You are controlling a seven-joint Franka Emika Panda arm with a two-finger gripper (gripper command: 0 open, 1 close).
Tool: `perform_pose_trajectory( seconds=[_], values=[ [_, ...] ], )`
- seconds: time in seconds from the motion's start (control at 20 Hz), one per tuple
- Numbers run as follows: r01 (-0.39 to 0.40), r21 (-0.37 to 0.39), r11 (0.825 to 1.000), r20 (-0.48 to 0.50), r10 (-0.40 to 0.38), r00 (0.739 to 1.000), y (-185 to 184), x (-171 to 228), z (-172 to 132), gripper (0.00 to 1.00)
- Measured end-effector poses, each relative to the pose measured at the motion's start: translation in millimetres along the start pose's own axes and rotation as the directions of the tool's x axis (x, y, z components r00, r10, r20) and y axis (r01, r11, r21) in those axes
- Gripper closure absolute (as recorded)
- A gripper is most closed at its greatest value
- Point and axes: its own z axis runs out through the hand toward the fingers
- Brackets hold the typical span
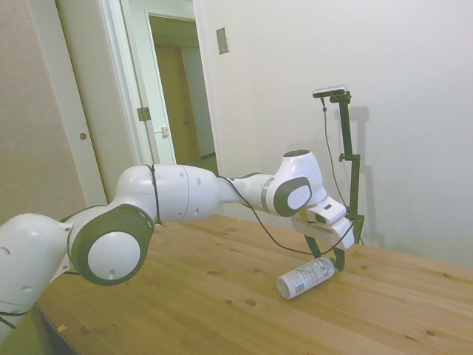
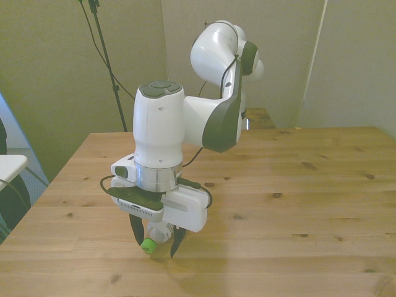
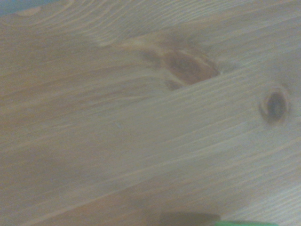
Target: Stand the water bottle
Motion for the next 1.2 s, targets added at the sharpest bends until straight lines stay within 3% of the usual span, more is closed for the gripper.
perform_pose_trajectory(
  seconds=[0.75, 1.2],
  values=[
    [0.006, -0.005, 1.000, 0.007, -0.006, 1.000, 1.8, 0.9, -0.6, 1.00],
    [0.045, 0.084, 0.995, -0.033, -0.043, 0.999, -3.0, -26.2, -58.4, 1.00]
  ],
)
